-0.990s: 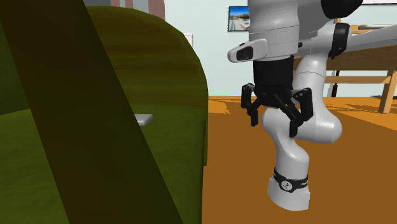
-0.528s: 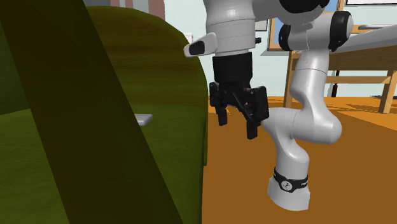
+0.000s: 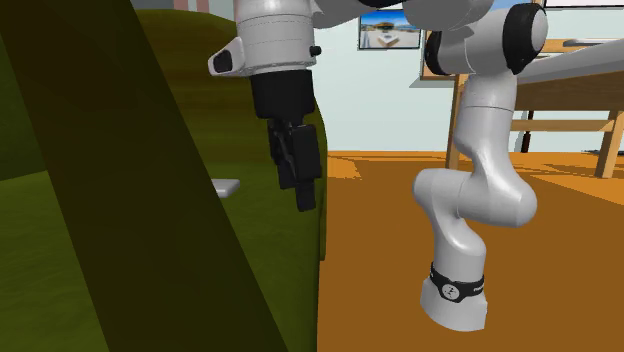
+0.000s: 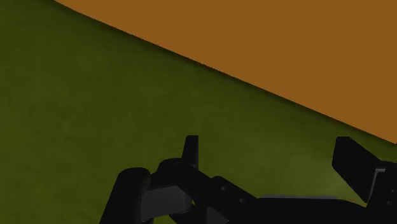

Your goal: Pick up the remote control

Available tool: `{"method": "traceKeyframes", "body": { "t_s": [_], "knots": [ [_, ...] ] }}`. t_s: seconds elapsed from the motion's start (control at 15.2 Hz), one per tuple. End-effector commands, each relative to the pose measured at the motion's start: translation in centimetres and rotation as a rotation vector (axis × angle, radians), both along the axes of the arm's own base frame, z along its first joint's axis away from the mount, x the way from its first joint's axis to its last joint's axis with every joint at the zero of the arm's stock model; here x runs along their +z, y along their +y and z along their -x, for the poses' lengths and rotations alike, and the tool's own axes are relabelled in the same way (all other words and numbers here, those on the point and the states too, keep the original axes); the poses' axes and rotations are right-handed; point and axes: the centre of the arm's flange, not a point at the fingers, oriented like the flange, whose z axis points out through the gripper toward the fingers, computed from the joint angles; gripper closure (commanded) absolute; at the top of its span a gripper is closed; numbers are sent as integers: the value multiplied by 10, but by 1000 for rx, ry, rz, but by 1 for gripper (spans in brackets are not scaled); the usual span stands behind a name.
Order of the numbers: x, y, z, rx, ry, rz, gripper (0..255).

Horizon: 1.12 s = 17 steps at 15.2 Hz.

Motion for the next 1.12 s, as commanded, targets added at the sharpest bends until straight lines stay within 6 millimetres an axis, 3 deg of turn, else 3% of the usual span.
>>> {"method": "traceKeyframes", "body": {
  "t_s": [0.0,0.46,0.92,1.06],
  "knots": [
    [5,-22,-12,-48,-13,10,0],
    [21,-101,-46,-211,-50,34,0],
    [40,-185,-67,-374,-86,58,0],
    [36,-190,-68,-384,-89,60,0]
  ]
}}
